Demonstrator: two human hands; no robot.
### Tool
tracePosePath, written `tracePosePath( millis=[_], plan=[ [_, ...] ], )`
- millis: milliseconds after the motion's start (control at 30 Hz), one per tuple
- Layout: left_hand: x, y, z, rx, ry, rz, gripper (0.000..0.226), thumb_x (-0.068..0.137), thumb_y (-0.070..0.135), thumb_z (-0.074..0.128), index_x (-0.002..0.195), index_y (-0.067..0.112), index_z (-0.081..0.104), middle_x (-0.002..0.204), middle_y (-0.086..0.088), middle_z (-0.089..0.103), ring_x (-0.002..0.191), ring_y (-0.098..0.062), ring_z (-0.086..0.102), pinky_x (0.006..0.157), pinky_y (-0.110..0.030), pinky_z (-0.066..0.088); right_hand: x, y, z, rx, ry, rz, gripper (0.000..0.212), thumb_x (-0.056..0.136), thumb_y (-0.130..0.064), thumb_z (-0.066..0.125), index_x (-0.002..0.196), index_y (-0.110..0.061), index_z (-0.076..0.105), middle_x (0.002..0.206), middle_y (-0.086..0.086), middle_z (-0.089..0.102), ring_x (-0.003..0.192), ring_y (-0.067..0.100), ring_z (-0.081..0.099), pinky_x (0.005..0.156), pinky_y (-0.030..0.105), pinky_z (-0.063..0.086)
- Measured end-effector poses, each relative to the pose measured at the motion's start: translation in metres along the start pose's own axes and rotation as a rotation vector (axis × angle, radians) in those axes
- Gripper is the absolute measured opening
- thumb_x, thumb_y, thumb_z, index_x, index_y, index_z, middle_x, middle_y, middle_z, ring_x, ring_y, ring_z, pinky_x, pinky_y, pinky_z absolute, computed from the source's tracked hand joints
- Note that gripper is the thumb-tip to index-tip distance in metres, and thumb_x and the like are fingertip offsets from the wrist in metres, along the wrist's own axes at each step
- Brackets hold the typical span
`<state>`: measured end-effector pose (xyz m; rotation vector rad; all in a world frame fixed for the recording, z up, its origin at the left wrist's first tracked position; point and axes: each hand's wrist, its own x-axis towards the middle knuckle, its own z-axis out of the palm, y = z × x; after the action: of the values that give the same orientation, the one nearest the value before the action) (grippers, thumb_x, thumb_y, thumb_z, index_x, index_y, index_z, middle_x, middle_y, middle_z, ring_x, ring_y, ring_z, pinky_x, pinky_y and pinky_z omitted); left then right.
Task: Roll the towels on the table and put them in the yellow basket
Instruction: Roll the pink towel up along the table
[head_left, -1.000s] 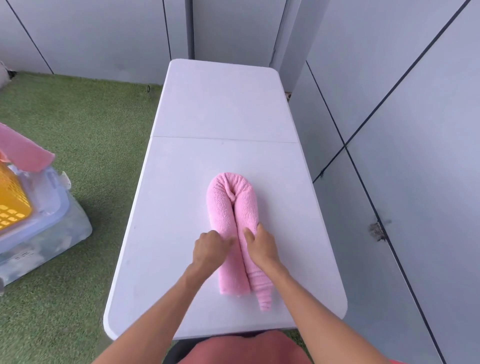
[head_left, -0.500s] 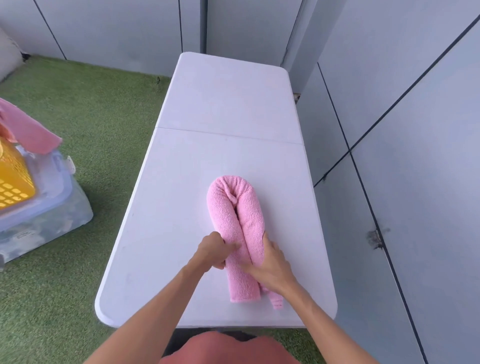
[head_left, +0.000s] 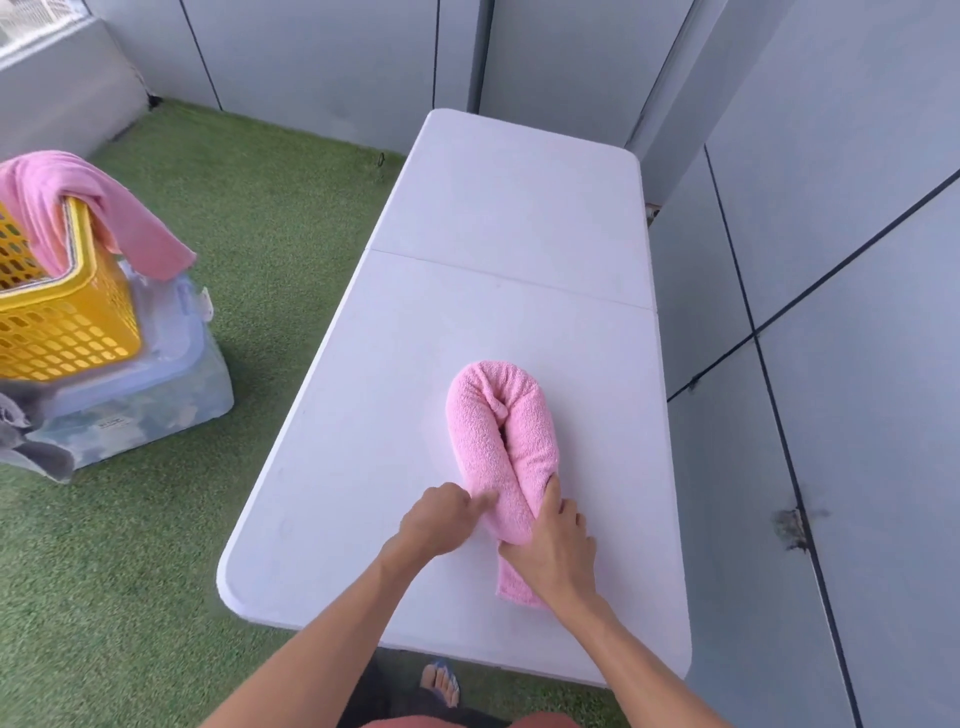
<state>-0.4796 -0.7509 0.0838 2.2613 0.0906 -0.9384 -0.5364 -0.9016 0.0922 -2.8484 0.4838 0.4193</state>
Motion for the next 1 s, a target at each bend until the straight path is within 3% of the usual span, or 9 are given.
tracePosePath(
  millis=[67, 167, 267, 467, 667, 800, 1000],
  plan=[
    [-0.004, -0.009, -0.008, 0.1, 0.122, 0.008, 0.063, 0.091, 0.068, 0.036, 0.09, 0.01, 0.062, 0.09, -0.004, 0.065, 0.084, -0.025, 0.061, 0.067, -0.033, 0.045, 0.005, -0.009, 0.0, 0.037, -0.005, -0.013, 0.105, 0.069, -0.053, 0.069, 0.147, -0.015, 0.009, 0.116, 0.006, 0.048, 0.108, 0.026, 0.051, 0.082, 0.04, 0.048],
    [-0.012, -0.036, -0.038, 0.271, 0.32, 0.065, 0.055, 0.097, 0.058, 0.032, 0.122, 0.015, 0.054, 0.119, -0.003, 0.058, 0.11, -0.025, 0.055, 0.085, -0.037, 0.044, 0.011, -0.044, 0.006, 0.112, 0.001, -0.013, 0.103, 0.068, -0.054, 0.069, 0.146, -0.017, 0.012, 0.116, 0.007, 0.048, 0.109, 0.028, 0.051, 0.083, 0.041, 0.047],
    [-0.012, -0.086, -0.083, 0.347, 0.44, 0.066, 0.049, 0.1, 0.05, 0.031, 0.135, 0.019, 0.045, 0.13, -0.003, 0.05, 0.118, -0.026, 0.048, 0.092, -0.038, 0.039, 0.018, -0.105, 0.015, 0.172, -0.003, -0.039, 0.103, 0.067, -0.056, 0.069, 0.145, -0.017, 0.014, 0.116, 0.007, 0.047, 0.11, 0.03, 0.051, 0.084, 0.041, 0.046],
    [-0.031, -0.228, -0.205, 0.348, 0.569, -0.043, 0.047, 0.1, 0.046, 0.034, 0.136, 0.019, 0.043, 0.129, -0.003, 0.049, 0.116, -0.025, 0.049, 0.093, -0.038, 0.039, 0.017, -0.284, 0.046, 0.223, -0.051, -0.186, 0.108, 0.065, -0.055, 0.073, 0.149, -0.017, 0.016, 0.125, 0.009, 0.05, 0.116, 0.03, 0.052, 0.09, 0.04, 0.047],
    [-0.061, -0.357, -0.341, 0.321, 0.664, -0.157, 0.044, 0.1, 0.043, 0.037, 0.136, 0.019, 0.042, 0.132, -0.003, 0.046, 0.12, -0.025, 0.047, 0.097, -0.039, 0.039, 0.007, -0.471, 0.068, 0.29, -0.187, -0.307, 0.099, 0.058, -0.058, 0.069, 0.141, -0.023, 0.028, 0.12, 0.003, 0.053, 0.105, 0.022, 0.056, 0.082, 0.038, 0.052],
    [-0.063, -0.42, -0.412, 0.281, 0.738, -0.218, 0.041, 0.099, 0.041, 0.041, 0.134, 0.021, 0.044, 0.13, -0.003, 0.048, 0.12, -0.025, 0.046, 0.098, -0.04, 0.039, 0.012, -0.561, 0.087, 0.254, -0.244, -0.409, 0.099, 0.053, -0.064, 0.064, 0.138, -0.027, 0.03, 0.109, -0.003, 0.054, 0.094, 0.018, 0.058, 0.073, 0.041, 0.055],
    [-0.031, -0.482, -0.494, 0.258, 0.802, -0.251, 0.04, 0.097, 0.041, 0.044, 0.131, 0.019, 0.048, 0.131, -0.005, 0.048, 0.119, -0.028, 0.048, 0.096, -0.041, 0.042, 0.049, -0.68, 0.092, 0.243, -0.226, -0.532, 0.096, 0.057, -0.06, 0.064, 0.141, -0.029, 0.028, 0.111, -0.001, 0.055, 0.099, 0.023, 0.057, 0.076, 0.04, 0.052]
  ],
)
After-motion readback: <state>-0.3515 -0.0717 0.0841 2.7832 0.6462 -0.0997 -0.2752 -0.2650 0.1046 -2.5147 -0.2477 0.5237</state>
